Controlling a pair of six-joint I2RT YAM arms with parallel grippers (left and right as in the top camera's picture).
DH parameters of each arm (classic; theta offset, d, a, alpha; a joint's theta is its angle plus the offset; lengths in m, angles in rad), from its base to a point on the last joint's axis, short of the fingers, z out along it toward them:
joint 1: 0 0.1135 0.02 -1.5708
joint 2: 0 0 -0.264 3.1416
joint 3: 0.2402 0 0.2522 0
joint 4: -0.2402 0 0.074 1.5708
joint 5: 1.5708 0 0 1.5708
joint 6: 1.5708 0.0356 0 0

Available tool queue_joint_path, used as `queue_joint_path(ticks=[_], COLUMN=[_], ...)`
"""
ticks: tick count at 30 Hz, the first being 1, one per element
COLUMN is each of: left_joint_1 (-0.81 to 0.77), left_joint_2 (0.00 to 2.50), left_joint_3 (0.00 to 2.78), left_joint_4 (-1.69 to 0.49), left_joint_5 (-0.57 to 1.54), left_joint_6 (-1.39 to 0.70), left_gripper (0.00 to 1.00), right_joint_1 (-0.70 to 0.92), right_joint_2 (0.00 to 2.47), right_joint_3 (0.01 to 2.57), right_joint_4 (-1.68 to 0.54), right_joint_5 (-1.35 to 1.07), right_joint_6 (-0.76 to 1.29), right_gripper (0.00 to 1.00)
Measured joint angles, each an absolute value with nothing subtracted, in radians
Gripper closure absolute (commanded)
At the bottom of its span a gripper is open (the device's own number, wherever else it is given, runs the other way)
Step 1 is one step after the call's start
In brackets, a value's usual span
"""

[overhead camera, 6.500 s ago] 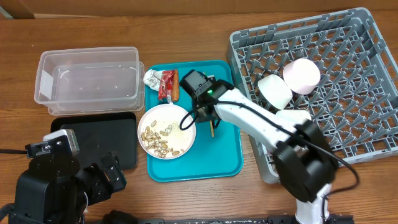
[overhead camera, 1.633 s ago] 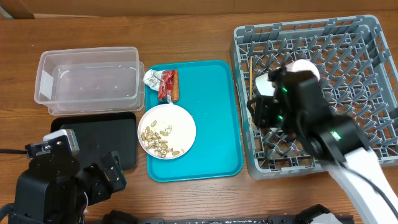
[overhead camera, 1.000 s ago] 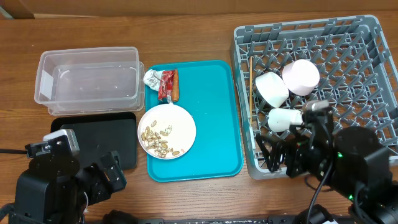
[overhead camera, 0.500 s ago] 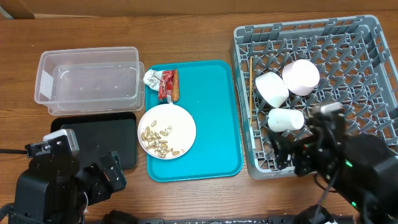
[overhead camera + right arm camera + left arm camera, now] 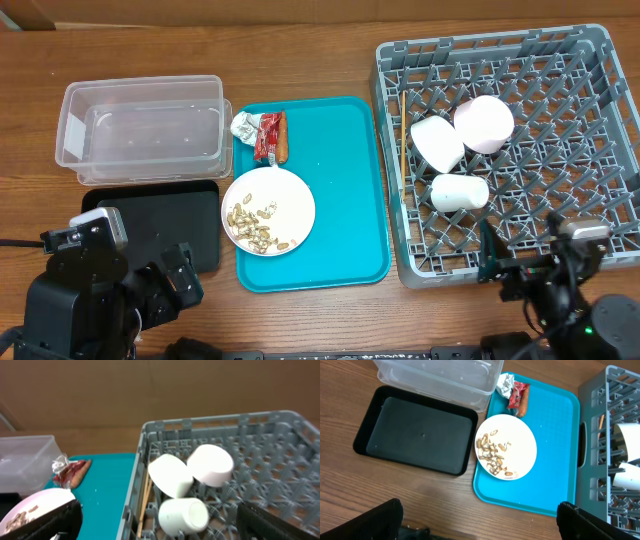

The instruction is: Sort waste into correct bins and load items into the dishwasher

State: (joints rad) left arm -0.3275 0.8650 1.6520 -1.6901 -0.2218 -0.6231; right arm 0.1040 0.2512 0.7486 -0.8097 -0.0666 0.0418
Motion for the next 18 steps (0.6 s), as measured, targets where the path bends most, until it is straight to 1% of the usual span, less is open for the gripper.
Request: queue_joint_path(ticks=[1,8,13,18], left_joint_1=[-0.327,-0.327,-0.327,-0.327], left_joint_2=[0.865,0.865,0.865,0.865], left_joint_3=[1.652,1.652,1.652,1.652], left_joint_4=[-1.690,-1.691,-1.690,-1.691], left_joint_5=[-0.222,-0.222,-0.222,-0.222], left_joint_6=[-0.623,-0.623,-0.623,-0.623], left_gripper=[0.00,0.00,0.00,0.00], right_joint_1=[0.102,0.098,0.098,0.098], right_joint_2=[0.238,0.054,0.017,0.016], right_joint_3=[0.724,0.332,0.174,0.081], right_joint_4=[-0.797,-0.423,-0.308,-0.214], right_joint_5=[-0.075,-0.193,-0.223,-0.250], right_joint_6=[0.041,0.033,0.033,0.033], right_gripper=[0.00,0.00,0.00,0.00])
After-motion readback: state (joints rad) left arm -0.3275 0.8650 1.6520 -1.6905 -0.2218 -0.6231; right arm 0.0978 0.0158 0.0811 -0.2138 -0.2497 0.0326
